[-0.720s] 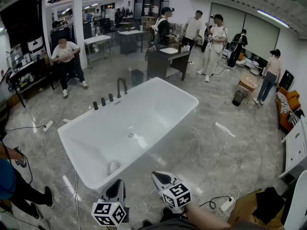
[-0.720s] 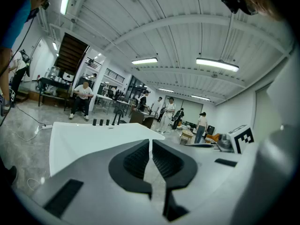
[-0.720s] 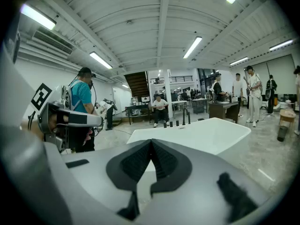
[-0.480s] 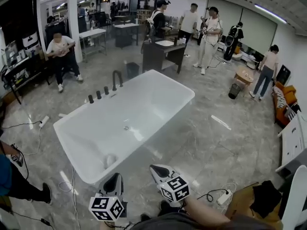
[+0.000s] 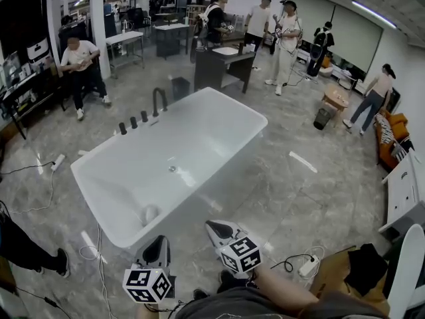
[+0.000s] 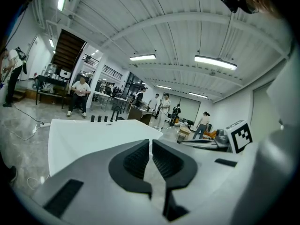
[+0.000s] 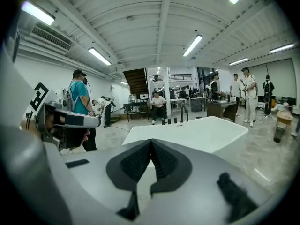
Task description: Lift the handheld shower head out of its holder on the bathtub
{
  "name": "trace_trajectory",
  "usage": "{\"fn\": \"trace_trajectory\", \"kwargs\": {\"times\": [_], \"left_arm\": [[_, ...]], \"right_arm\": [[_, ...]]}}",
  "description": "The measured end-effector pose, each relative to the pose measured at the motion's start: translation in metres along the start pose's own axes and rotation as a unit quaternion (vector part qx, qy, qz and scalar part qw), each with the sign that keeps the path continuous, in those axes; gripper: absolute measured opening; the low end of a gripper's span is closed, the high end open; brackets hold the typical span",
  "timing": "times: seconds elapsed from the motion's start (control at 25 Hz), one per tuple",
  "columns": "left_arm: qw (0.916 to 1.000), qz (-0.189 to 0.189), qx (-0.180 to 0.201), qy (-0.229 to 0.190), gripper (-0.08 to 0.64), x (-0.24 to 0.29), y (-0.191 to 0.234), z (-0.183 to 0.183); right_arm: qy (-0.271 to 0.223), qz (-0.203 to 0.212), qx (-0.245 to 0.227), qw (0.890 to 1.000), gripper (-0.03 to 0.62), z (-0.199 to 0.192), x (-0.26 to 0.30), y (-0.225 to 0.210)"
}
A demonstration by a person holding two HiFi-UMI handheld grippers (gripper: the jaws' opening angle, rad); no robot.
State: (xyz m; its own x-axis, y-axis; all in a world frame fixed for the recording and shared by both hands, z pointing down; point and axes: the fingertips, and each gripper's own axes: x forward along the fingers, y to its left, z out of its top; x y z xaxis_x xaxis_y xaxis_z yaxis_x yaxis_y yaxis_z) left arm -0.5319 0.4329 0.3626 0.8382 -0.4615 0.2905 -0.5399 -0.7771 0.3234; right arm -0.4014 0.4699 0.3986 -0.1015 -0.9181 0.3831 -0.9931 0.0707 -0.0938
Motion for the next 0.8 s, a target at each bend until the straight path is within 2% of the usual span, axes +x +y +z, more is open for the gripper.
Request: {"fn": "trace_trajectory", "kwargs": {"times": [0.36, 0.52, 0.8], "left_arm": [[0.9999, 0.008, -0.011, 0.006, 0.032, 0.009, 0.011, -0.010], [0.9996, 0.017, -0.017, 0.016, 0.032, 0.028, 0.005, -0.015], [0.9989, 0.039, -0.018, 0.016, 0.032, 0.080, -0.002, -0.002]], "right_arm": [[-0.013, -0.004, 0.054, 0.998, 0.026, -0.013, -0.001, -0.021], [-0.016, 0.006, 0.056, 0.998, 0.028, -0.014, 0.006, -0.042], [-0.013, 0.023, 0.055, 0.998, 0.028, -0.005, 0.030, -0.097]]}}
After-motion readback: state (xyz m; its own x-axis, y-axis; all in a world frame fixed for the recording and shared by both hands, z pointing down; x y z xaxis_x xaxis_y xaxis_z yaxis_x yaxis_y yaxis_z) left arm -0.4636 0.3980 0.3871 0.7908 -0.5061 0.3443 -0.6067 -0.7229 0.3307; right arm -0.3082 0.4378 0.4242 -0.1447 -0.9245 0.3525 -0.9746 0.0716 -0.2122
